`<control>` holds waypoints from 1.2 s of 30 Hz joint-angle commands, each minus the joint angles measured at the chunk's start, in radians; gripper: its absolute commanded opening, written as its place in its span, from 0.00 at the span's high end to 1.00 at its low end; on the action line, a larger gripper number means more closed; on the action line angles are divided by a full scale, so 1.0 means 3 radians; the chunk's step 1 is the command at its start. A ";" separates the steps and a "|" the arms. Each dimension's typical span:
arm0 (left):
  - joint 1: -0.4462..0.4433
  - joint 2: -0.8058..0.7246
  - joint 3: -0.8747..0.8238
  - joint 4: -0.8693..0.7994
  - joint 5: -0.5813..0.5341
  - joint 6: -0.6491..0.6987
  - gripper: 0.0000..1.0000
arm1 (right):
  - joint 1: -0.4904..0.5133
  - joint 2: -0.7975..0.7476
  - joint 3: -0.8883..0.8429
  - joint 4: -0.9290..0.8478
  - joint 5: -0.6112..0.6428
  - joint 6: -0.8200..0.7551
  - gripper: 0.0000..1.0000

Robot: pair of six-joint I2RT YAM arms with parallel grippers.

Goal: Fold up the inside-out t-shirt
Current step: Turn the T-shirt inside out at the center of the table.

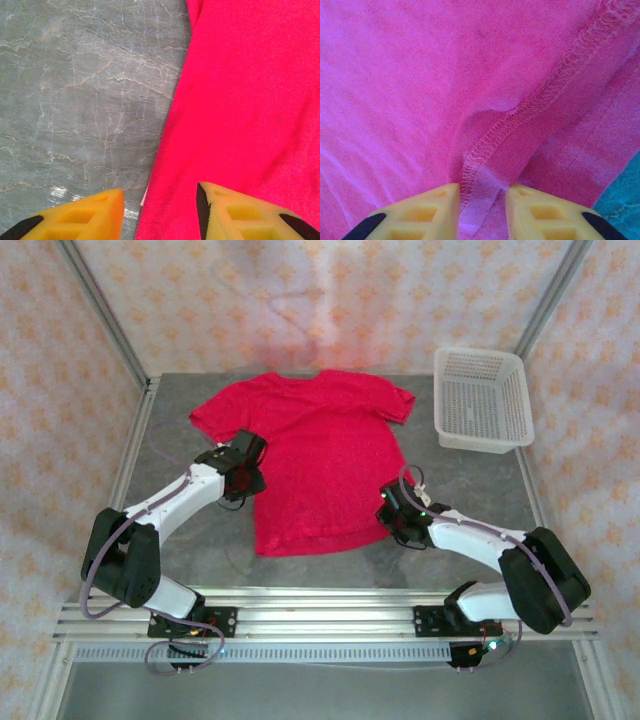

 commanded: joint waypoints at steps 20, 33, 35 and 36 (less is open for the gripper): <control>-0.0679 -0.0497 0.0026 0.0362 -0.0015 0.0750 0.54 | -0.0143 -0.0113 0.0363 -0.0340 0.0388 -0.0359 1.00; -0.1797 -0.0424 -0.0563 0.1727 0.0065 0.2260 0.28 | -0.0293 0.0037 0.0396 -0.0062 0.0136 -0.0452 1.00; -0.1872 -0.0300 -0.0545 0.1834 0.0069 0.2357 0.28 | -0.0298 0.0037 0.0391 -0.0026 0.0099 -0.0419 1.00; -0.1899 -0.0219 -0.0533 0.1891 0.0061 0.2384 0.28 | -0.0308 0.0031 0.0385 -0.0002 0.0066 -0.0398 1.00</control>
